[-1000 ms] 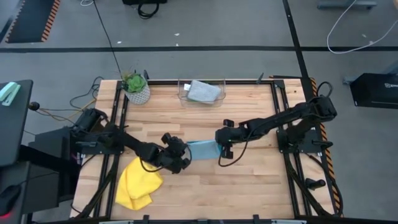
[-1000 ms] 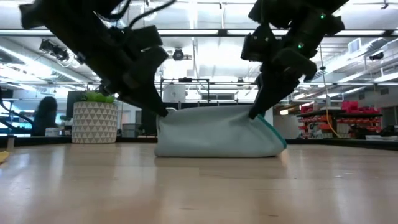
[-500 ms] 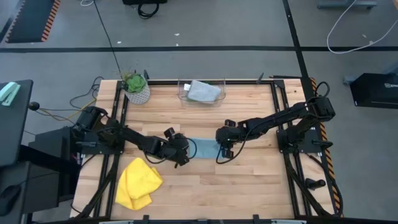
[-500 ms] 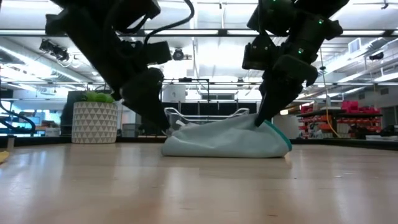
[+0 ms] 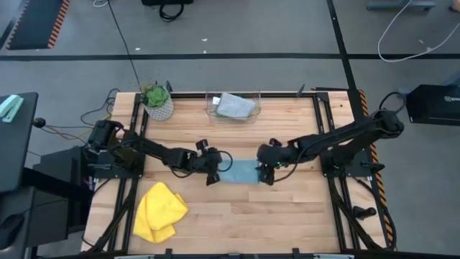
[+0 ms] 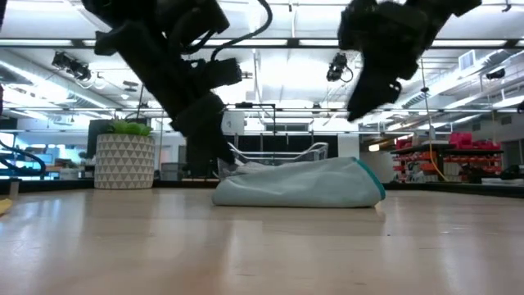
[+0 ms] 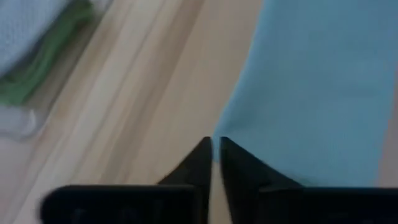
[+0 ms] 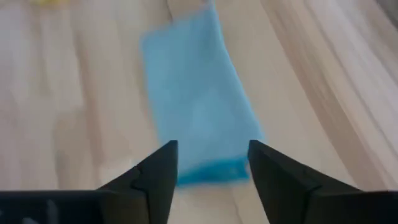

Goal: Fold microfiber towels
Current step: Stack the folded blue microfiber cloth on top of the gray microfiber cloth

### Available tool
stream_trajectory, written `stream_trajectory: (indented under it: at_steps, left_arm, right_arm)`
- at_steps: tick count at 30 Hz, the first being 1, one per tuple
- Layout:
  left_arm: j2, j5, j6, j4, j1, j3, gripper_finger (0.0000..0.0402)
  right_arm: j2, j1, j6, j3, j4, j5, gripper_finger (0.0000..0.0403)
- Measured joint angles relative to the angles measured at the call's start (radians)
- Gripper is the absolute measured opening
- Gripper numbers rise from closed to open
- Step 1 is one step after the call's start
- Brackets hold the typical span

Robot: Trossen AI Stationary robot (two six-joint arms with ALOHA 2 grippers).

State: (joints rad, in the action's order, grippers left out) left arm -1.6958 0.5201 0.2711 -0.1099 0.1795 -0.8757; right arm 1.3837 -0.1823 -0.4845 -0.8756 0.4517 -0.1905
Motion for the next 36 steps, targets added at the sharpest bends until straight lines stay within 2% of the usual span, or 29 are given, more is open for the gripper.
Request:
stream_trajectory:
  at_steps: [3,6,8,10,13,16,20,27,32,36]
  left_arm:
    - [0.000,-0.015,-0.051,0.081,-0.014,0.000,0.0009]
    - [-0.001,-0.141,-0.083,0.205,-0.040,0.007,0.0014]
    - [-0.005,-0.221,-0.100,0.358,-0.058,0.055,0.0009]
    - [-0.007,-0.293,-0.093,0.504,-0.081,0.129,0.0006]
    - [-0.008,-0.339,-0.062,0.732,-0.110,0.238,0.0010]
    - [-0.015,-0.350,-0.049,0.860,-0.126,0.303,0.0012]
    - [-0.035,-0.353,-0.055,0.886,-0.129,0.316,0.0005]
    - [-0.144,-0.352,-0.055,0.903,-0.125,0.290,0.0013]
    - [-0.222,-0.337,-0.042,0.921,-0.134,0.271,0.0005]
    - [-0.237,-0.327,-0.043,0.924,-0.138,0.271,0.0016]
  right_arm:
    - [0.033,-0.028,-0.020,0.031,-0.164,-0.034,0.0160]
    - [0.084,-0.033,-0.019,0.079,-0.345,-0.055,0.0087]
    - [0.103,-0.037,-0.019,0.119,-0.441,-0.116,0.0034]
    - [0.114,-0.037,-0.022,0.174,-0.517,-0.172,0.0011]
    - [0.135,-0.031,-0.033,0.254,-0.688,-0.182,0.0020]
    - [0.179,-0.020,-0.026,0.319,-0.842,-0.182,0.0018]
    - [0.263,0.000,-0.001,0.344,-0.941,-0.185,0.0005]
    - [0.383,0.002,-0.017,0.333,-0.965,-0.187,0.0009]
    - [0.398,-0.002,-0.035,0.334,-0.975,-0.192,0.0005]
    - [0.382,-0.011,-0.031,0.339,-0.958,-0.190,0.0008]
